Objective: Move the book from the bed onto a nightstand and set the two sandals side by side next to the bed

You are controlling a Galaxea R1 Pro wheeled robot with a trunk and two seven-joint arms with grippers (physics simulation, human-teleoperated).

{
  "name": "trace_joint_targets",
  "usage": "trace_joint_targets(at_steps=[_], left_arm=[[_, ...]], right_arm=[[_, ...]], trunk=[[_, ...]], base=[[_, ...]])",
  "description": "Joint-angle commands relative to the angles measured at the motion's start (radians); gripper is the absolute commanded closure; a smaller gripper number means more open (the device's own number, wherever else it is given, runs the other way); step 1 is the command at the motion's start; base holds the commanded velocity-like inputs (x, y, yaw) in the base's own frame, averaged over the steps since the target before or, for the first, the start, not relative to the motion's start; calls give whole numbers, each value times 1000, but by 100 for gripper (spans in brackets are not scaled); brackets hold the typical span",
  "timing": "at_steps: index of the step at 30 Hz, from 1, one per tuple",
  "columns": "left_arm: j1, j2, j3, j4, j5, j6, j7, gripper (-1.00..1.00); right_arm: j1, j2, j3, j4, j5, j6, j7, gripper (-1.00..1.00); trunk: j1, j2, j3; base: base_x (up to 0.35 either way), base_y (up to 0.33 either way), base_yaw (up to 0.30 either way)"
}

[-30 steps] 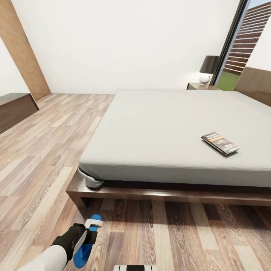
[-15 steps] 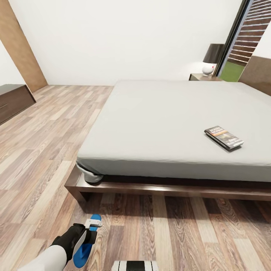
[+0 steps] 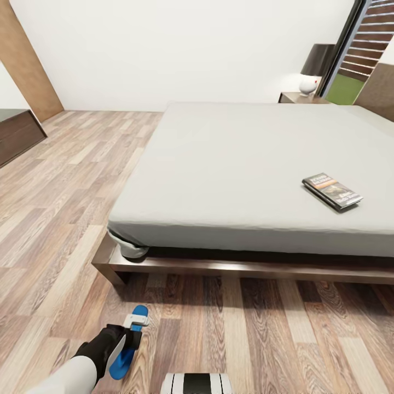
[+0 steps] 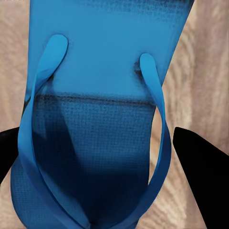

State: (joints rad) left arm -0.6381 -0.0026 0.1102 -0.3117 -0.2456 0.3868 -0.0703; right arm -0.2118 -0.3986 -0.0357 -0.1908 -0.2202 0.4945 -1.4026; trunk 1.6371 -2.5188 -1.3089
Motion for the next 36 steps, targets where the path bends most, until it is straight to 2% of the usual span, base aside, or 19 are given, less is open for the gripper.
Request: trace_joint_targets(at_steps=[1,8,13,17,24,36], left_arm=[[0,-1,6,-3,-11,-4,-8,100],[-2,-1,-6,-7,-11,-80,-9,100],[-8,-1,-12,-6,-12,-97,-9,100],[-9,-3,-40,-6,-13,-89,-9,100],[-20,-2,-61,-8,-11,-9,-10,100],[-105,-1,-65,-7,-7,115,-28,100]], right_arm=[[0,0,-2,-2,0,11,-3,100],[0,-1,-1,-2,0,11,-2,100],[0,-1,0,-3,0,10,18,100],[0,-1,0,-4,1,10,29,100],[0,0,0,-3,2,10,33,100],[0,0,1,-3,2,12,34,100]], trunk=[[0,-1,-5],[3,-2,-32],[6,-3,-51],[6,-4,-55],[6,-4,-55],[6,-4,-55]], base=[[0,0,0],[0,0,0],[0,0,0],[0,0,0],[0,0,0],[0,0,0]])
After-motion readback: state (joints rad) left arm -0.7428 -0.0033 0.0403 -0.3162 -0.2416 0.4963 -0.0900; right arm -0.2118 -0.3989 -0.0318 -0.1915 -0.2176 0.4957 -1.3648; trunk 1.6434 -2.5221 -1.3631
